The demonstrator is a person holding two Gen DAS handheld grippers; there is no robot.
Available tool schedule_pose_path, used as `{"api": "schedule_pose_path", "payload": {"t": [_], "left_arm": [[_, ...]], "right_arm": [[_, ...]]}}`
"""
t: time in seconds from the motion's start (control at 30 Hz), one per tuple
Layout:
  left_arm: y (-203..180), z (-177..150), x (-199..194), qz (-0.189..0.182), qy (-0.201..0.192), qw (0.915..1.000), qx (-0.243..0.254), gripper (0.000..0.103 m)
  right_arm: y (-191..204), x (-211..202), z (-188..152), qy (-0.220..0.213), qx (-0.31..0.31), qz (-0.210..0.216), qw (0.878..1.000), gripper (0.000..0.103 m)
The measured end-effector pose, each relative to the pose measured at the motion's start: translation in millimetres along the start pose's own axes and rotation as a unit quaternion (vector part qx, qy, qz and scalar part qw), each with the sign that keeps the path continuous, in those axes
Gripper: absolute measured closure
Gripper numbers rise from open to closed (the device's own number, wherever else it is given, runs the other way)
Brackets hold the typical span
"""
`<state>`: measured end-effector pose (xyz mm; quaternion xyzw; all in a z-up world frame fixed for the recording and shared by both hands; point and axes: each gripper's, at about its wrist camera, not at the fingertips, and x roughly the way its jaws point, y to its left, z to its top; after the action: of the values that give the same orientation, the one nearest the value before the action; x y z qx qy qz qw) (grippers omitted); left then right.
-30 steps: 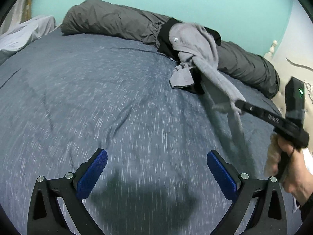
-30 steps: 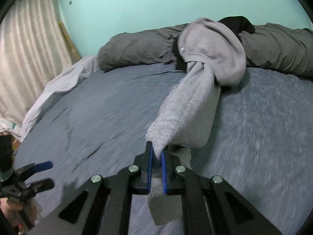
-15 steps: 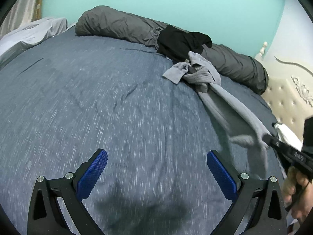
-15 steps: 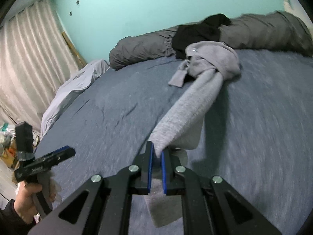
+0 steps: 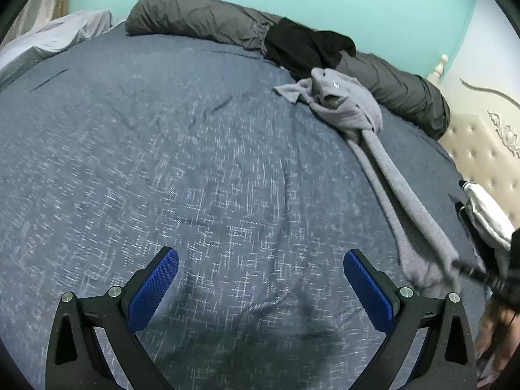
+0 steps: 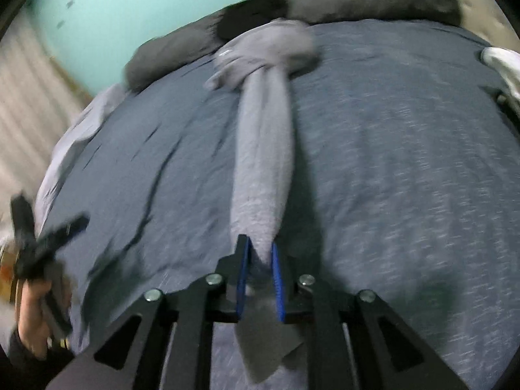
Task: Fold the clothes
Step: 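Lift the grey sweatshirt with the right gripper and pull it off the bolster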
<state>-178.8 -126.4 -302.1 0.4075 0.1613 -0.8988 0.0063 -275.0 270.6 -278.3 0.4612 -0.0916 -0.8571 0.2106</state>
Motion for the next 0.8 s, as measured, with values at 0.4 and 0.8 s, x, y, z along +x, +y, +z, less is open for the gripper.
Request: {"api": "schedule_pose_path", "payload": {"t": [0.4,0.8], "left_arm": [[2.3,12.5,32.1,0.001,0.015,0.9997,0.019,0.000],[18.4,18.8,46.9,0.011,0.015,0.9998,0.006,0.000]], "right_arm": [[24.6,70.5,96.2,-0.026,-0.039,-0.034,0.998,0.043],[35.0,153.8,193.4,-0.027,-0.052,-0.080,0.995,0.041]]}}
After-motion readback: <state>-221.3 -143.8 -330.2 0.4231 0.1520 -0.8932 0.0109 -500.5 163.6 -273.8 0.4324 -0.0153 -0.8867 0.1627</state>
